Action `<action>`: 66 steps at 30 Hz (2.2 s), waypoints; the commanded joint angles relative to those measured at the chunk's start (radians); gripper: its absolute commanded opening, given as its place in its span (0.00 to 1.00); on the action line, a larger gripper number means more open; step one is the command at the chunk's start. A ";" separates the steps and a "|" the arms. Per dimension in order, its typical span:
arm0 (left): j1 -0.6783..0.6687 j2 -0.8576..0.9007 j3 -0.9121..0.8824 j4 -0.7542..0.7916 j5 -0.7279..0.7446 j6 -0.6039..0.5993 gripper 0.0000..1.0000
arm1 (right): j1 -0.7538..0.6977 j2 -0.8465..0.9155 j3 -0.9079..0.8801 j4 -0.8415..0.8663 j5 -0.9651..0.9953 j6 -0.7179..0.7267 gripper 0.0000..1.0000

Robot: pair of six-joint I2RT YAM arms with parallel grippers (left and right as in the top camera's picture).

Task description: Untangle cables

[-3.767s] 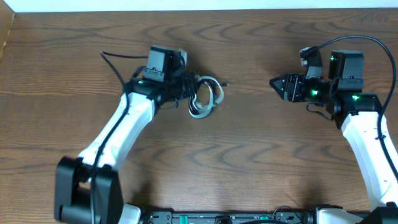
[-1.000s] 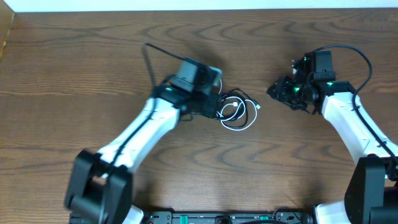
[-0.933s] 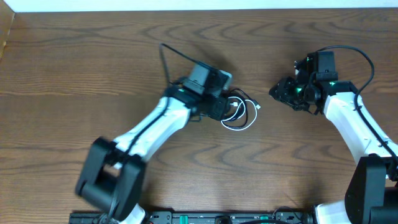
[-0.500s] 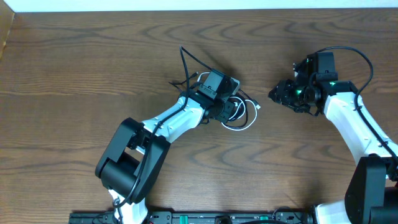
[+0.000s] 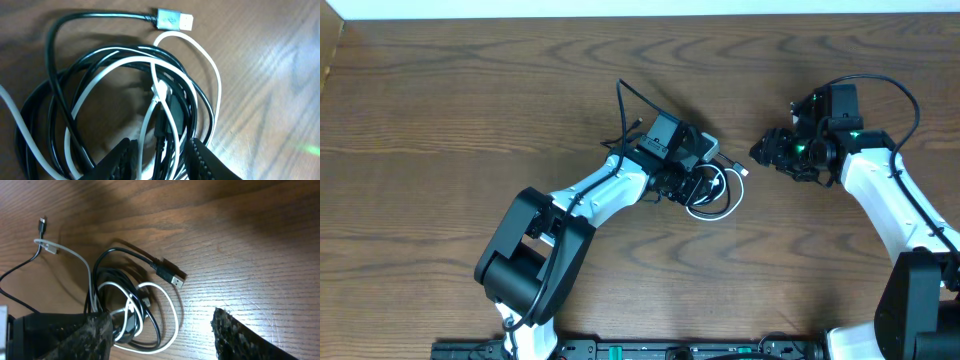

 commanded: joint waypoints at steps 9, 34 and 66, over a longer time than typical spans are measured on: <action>-0.007 0.045 0.016 0.002 -0.183 -0.041 0.35 | -0.002 -0.004 0.013 -0.008 -0.002 -0.018 0.61; -0.130 0.035 0.082 -0.056 -0.270 -0.035 0.41 | -0.002 -0.004 0.013 -0.007 0.002 -0.033 0.65; 0.220 -0.255 0.085 -0.022 0.027 -0.502 0.07 | 0.016 -0.005 0.013 0.520 -0.647 0.066 0.70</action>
